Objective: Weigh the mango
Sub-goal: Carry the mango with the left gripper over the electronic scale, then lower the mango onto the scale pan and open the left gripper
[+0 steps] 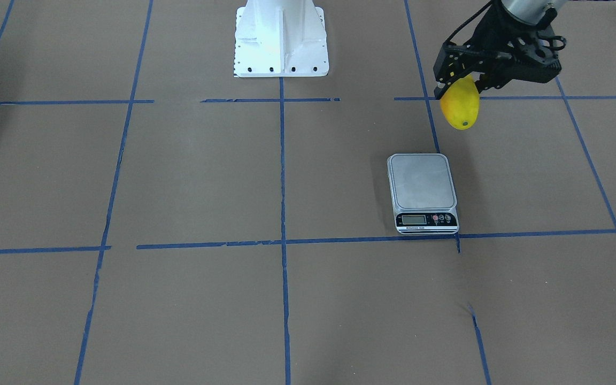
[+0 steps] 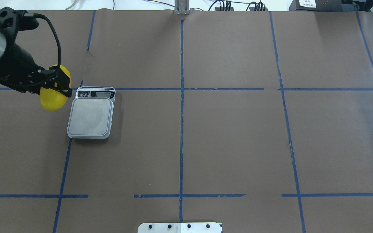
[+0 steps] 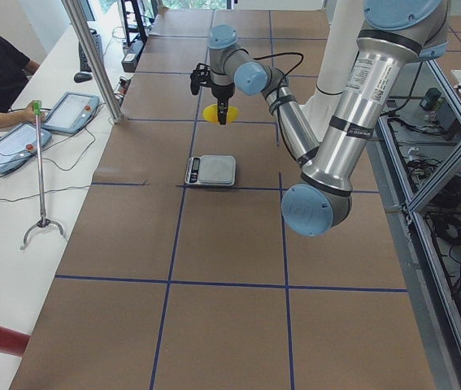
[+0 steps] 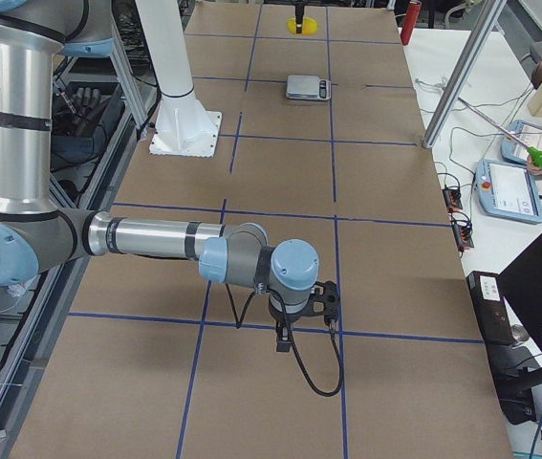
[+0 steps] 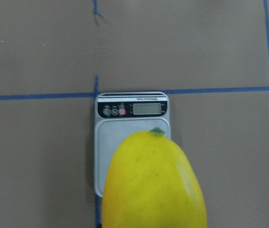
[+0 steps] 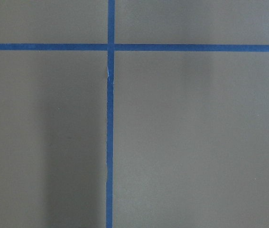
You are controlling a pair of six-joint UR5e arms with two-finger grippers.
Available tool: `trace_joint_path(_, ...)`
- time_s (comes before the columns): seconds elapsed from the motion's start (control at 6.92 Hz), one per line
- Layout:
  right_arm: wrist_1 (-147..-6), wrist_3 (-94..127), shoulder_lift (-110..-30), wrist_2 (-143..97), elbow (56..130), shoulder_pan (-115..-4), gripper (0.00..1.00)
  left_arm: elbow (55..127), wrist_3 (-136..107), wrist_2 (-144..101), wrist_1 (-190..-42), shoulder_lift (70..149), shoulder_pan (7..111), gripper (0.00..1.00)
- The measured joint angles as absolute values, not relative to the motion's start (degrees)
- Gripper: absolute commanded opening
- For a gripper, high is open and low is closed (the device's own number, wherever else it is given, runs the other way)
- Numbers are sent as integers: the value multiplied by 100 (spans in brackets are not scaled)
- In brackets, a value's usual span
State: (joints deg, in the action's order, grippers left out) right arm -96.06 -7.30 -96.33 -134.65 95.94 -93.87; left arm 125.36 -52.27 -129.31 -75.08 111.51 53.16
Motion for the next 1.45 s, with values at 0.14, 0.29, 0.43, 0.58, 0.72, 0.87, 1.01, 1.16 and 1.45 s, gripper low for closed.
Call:
trace_joint_path(0.14, -9607, -730, -9633, -13465, 9595, -9387, 100, 12327, -5305, -12815, -7611, 11188, 5143, 0)
trace_joint_path(0.29, -9606, -730, -9633, -13465, 9596, -9387, 100, 11960, -5409, -12621, -7933, 11200, 4924, 0)
trace_joint_path(0.43, -9606, -731, -9633, -13465, 9597, -9387, 100, 11509, -5567, -12434, -8416, 11201, 4737, 0)
trace_joint_path(0.58, -9606, -733, -9633, -13465, 9598, -9387, 100, 11080, -5674, -12261, -8896, 11190, 4599, 0)
trace_joint_path(0.72, -9606, -732, -9633, -13465, 9597, -9387, 100, 10751, -5716, -12123, -9277, 11168, 4503, 0)
trace_joint_path(0.87, -9606, -730, -9633, -13465, 9595, -9387, 100, 10537, -5726, -12023, -9510, 11150, 4464, 0)
trace_joint_path(1.01, -9606, -730, -9633, -13465, 9596, -9387, 100, 10359, -5729, -11922, -9663, 11147, 4431, 0)
trace_joint_path(1.16, -9606, -730, -9633, -13465, 9596, -9387, 100, 10173, -5726, -11862, -9832, 11140, 4395, 0)
trace_joint_path(1.45, -9607, -729, -9633, -13465, 9597, -9387, 100, 9843, -5704, -11709, -10140, 11117, 4349, 0)
